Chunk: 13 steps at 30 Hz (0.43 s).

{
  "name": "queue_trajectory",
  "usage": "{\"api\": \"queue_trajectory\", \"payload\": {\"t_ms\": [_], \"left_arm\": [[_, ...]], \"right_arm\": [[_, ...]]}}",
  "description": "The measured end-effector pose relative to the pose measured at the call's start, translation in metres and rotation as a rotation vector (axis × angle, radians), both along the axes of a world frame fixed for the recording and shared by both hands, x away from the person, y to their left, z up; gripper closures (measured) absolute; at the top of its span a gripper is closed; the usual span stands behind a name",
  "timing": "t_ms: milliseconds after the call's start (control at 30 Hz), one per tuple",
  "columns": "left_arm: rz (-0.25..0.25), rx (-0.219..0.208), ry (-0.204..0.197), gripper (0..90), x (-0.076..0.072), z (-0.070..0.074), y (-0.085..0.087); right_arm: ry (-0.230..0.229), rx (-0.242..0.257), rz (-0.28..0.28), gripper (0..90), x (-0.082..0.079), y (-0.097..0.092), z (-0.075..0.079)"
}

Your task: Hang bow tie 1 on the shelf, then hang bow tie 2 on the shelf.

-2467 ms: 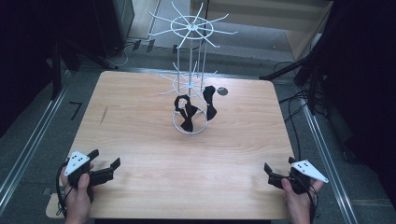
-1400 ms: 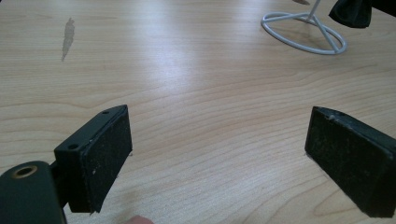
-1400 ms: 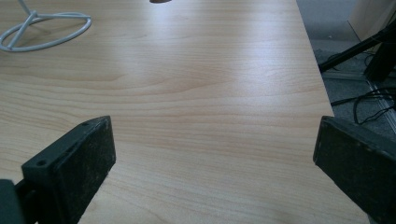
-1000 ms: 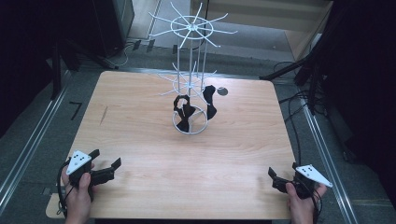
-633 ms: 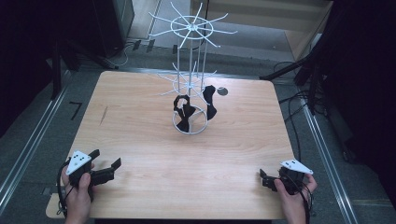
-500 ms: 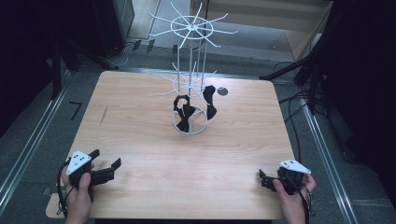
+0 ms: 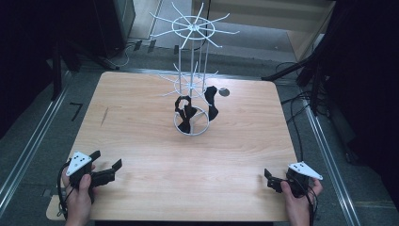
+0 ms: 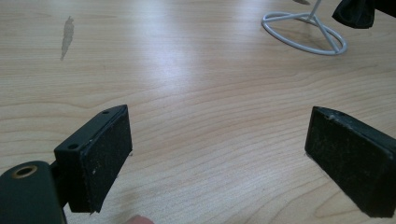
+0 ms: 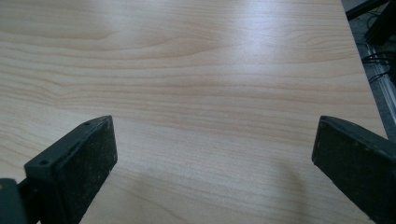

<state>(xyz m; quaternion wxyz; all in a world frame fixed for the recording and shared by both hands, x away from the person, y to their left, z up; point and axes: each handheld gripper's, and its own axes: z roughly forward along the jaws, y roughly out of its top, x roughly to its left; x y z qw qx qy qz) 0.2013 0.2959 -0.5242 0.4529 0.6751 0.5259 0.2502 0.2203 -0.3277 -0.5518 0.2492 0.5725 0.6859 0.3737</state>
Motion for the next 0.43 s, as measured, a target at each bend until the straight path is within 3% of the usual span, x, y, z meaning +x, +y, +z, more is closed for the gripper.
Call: {"api": "queue_trajectory", "payload": {"t_ms": [433], "left_arm": [[0.002, 0.008, 0.001, 8.2, 0.0008, -0.0001, -0.0008]], "right_arm": [[-0.023, 0.017, -0.007, 0.1, -0.0019, -0.0019, 0.0005]]}}
